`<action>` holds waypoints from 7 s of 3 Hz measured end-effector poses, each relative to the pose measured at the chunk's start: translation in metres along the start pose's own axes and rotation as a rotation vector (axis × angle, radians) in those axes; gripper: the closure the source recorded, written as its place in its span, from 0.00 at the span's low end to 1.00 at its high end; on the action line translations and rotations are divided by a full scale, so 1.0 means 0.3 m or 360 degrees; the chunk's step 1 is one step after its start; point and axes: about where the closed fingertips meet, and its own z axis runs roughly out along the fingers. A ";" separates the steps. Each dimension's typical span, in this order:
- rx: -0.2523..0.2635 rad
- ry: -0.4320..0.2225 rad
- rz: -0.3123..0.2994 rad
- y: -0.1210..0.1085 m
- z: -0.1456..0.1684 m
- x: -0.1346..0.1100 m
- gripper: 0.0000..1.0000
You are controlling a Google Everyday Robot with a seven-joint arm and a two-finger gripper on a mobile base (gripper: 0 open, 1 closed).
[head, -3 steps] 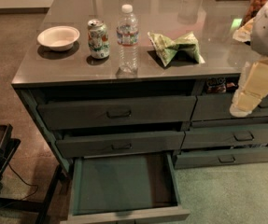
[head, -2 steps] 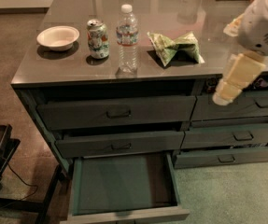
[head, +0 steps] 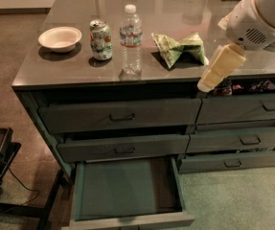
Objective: Place water bottle into bottom drawer
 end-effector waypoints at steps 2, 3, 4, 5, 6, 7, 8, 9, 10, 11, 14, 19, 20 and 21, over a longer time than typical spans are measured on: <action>0.0013 -0.0154 0.0112 -0.081 0.150 -0.149 0.00; 0.0076 -0.0242 0.0193 -0.144 0.213 -0.249 0.00; 0.0103 -0.0309 0.0264 -0.184 0.262 -0.320 0.00; 0.0084 -0.0356 0.0315 -0.197 0.308 -0.371 0.00; 0.0041 -0.0395 0.0348 -0.200 0.359 -0.413 0.00; -0.0001 -0.0429 0.0357 -0.194 0.397 -0.452 0.00; -0.0034 -0.0463 0.0352 -0.179 0.433 -0.488 0.00; -0.0025 -0.0499 0.0345 -0.181 0.464 -0.508 0.00; 0.0008 -0.0526 0.0352 -0.192 0.484 -0.520 0.00; 0.0052 -0.0557 0.0365 -0.212 0.496 -0.525 0.00; 0.0035 -0.0685 0.0391 -0.252 0.515 -0.594 0.00; -0.0131 -0.0763 0.0393 -0.196 0.540 -0.654 0.65; -0.0131 -0.0763 0.0393 -0.196 0.540 -0.654 0.87; -0.0132 -0.0763 0.0393 -0.195 0.541 -0.655 1.00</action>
Offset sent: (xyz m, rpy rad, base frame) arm 0.0967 0.0726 -0.0117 0.1992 -0.0699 -0.0622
